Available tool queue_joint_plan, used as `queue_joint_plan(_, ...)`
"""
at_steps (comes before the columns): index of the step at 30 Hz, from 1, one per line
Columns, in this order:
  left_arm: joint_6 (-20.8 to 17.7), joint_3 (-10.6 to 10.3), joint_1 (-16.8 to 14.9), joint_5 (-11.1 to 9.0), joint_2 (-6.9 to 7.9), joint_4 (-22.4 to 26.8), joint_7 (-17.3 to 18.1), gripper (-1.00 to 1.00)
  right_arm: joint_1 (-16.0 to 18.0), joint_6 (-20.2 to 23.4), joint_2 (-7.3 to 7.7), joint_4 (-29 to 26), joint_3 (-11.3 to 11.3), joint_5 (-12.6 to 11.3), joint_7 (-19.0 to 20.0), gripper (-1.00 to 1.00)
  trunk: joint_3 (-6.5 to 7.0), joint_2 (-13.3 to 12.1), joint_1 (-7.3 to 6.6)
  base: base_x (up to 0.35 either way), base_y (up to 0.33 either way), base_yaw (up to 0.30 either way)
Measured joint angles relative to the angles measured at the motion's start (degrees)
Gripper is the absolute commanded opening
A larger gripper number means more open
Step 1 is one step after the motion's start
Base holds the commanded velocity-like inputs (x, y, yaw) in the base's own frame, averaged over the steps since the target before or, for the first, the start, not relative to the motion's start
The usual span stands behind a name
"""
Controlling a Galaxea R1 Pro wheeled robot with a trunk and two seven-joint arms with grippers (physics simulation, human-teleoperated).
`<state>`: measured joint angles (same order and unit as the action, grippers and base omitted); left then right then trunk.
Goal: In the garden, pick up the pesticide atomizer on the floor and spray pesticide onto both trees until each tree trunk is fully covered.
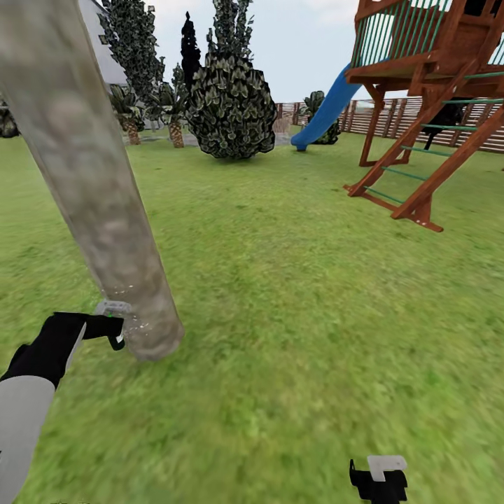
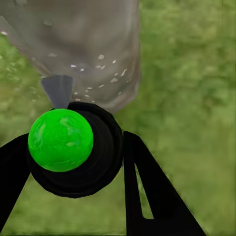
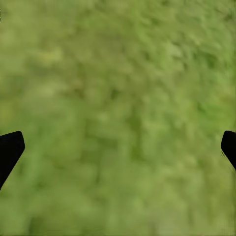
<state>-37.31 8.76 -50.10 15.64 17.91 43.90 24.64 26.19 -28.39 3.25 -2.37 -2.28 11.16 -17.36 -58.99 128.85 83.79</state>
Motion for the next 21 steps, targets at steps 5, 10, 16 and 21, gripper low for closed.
queue_joint_plan(5,-0.2,0.0,0.1,-0.2,0.29,-0.3,-0.2,-1.0,0.0,0.0,0.0,0.0,0.0,0.0,0.0,1.0,0.0,0.0,0.0,0.196,-0.231,0.268)
queue_joint_plan(10,-0.2,0.0,0.1,-0.3,0.29,-0.3,-0.3,-1.0,0.0,0.0,0.06,0.0,0.0,0.0,-0.1,1.0,0.0,0.0,0.0,0.205,-0.225,0.05)
queue_joint_plan(16,-0.2,0.0,0.1,-0.3,0.29,-0.2,-0.3,-1.0,0.0,0.0,0.09,0.0,0.0,0.0,-0.2,1.0,0.0,0.0,0.0,0.178,-0.23,0.0)
queue_joint_plan(21,-0.2,0.4,0.1,-0.3,0.29,-0.5,-0.5,-1.0,0.0,0.0,0.01,0.0,0.0,0.0,-0.2,1.0,0.0,0.0,0.0,0.015,-0.269,0.14)
